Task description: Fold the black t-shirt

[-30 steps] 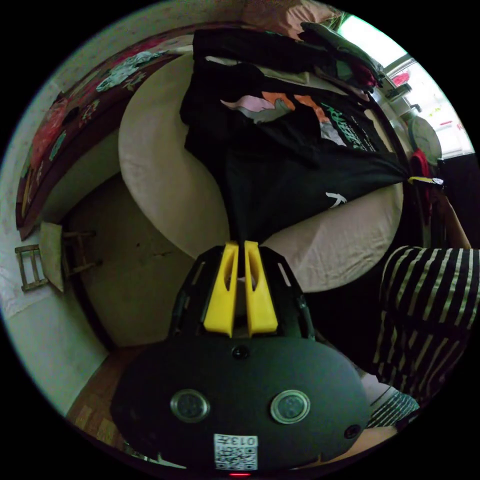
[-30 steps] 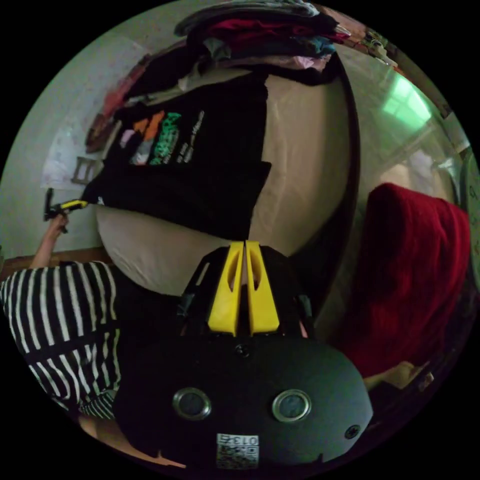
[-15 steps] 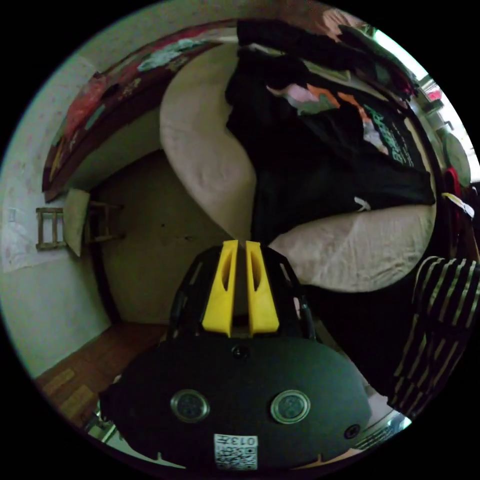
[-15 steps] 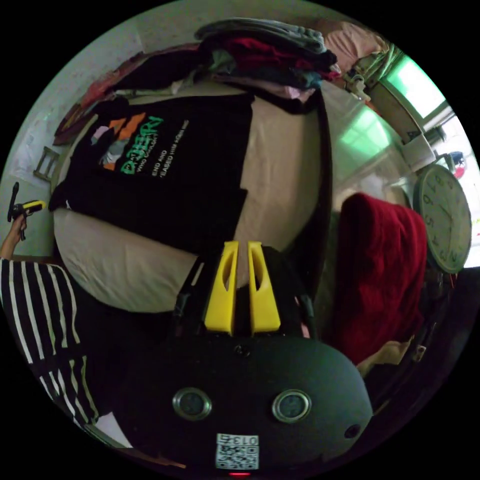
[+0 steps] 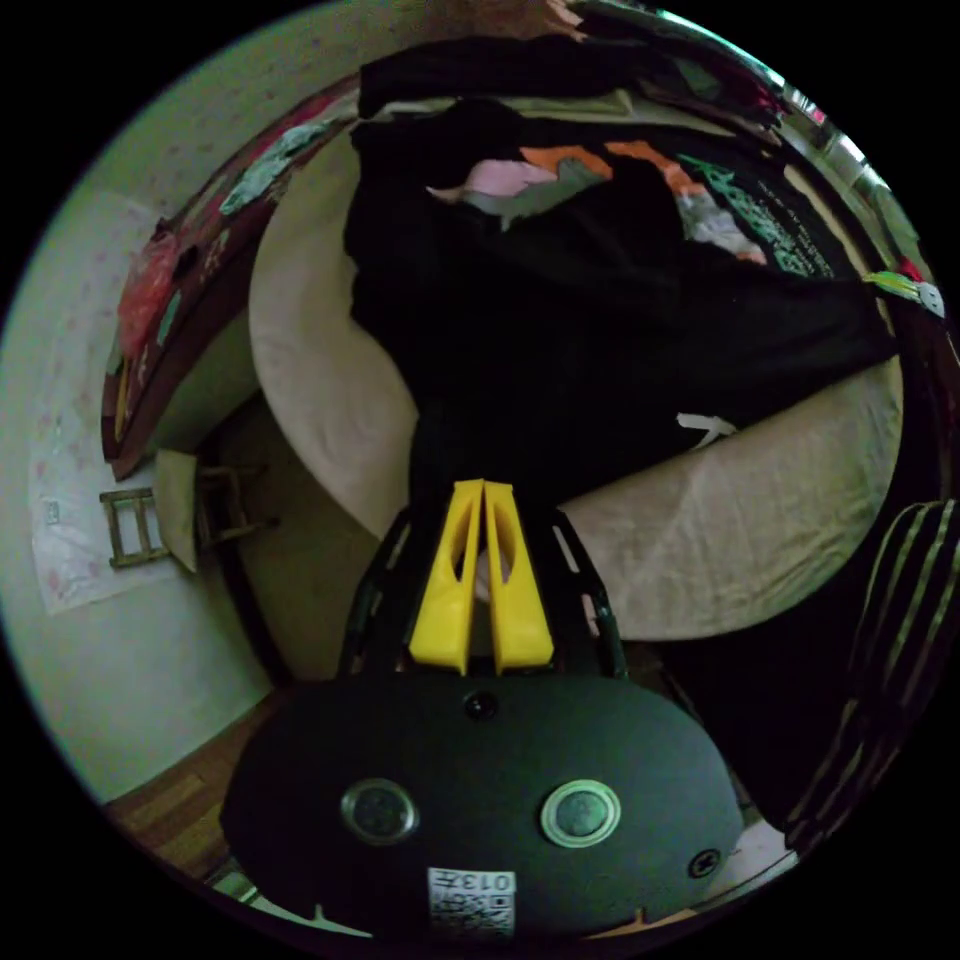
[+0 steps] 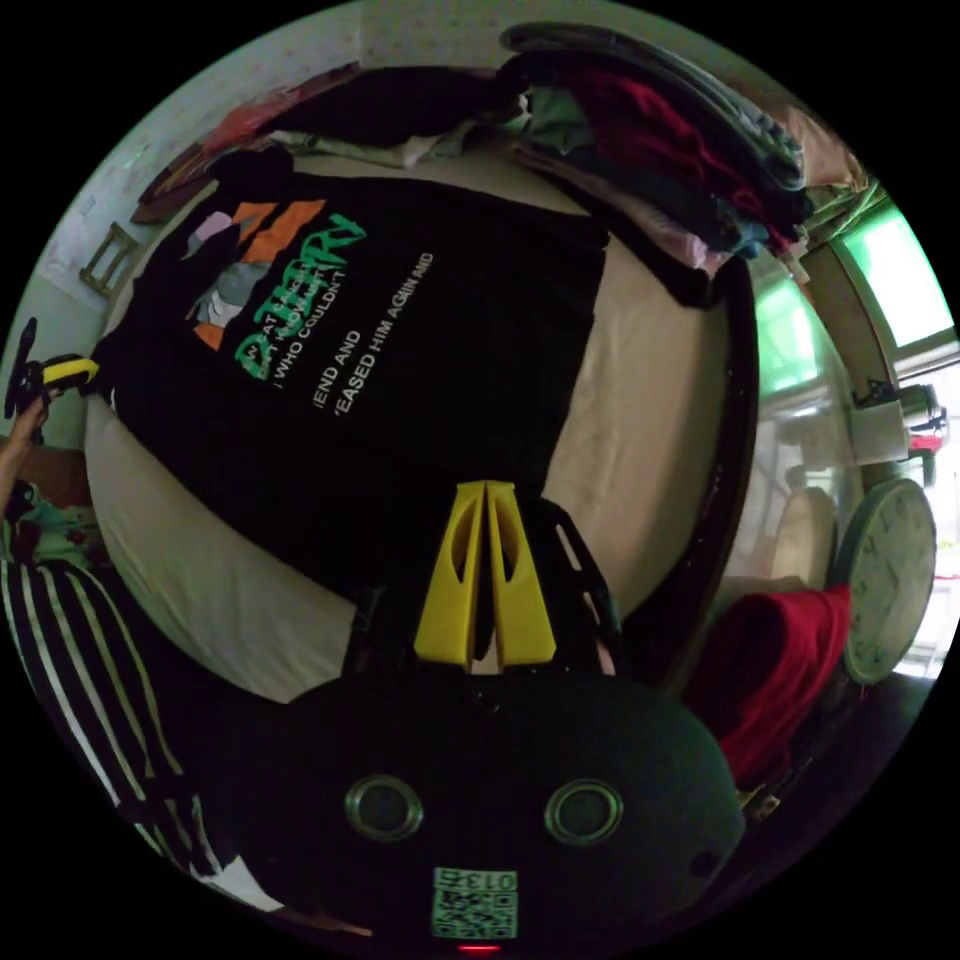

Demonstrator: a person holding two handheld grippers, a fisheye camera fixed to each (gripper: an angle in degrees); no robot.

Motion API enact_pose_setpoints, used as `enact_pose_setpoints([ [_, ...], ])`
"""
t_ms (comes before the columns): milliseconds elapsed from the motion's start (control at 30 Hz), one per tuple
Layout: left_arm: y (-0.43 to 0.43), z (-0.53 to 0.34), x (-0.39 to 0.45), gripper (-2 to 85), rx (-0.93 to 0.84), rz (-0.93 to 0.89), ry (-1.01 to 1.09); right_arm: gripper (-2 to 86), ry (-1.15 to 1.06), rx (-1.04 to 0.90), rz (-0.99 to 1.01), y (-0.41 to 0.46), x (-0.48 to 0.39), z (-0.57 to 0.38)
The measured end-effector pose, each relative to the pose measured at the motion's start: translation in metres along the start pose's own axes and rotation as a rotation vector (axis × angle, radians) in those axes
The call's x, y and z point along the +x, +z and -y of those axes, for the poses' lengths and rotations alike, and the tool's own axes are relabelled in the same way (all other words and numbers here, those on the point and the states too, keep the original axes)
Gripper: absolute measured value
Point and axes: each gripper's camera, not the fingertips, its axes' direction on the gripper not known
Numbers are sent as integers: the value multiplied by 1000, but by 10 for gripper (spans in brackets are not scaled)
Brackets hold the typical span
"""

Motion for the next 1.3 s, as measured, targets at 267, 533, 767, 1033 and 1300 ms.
enact_pose_setpoints([
  [267,-7,-9,3,-3,17,-48,-95,0,-180,-37,21,-8,-51,6],
  [533,-26,-17,-18,0,13,-22,-228,8,-138,4,89,-26,-48,39],
  [767,-59,29,-21,56,205,-133,-94,58,-315,240,228,-68,-138,129],
  [1033,-59,87,-37,93,244,-214,34,72,-210,256,301,-80,-216,267],
  [1300,-43,96,-37,88,137,-88,226,29,-297,-20,198,-40,-256,359],
])
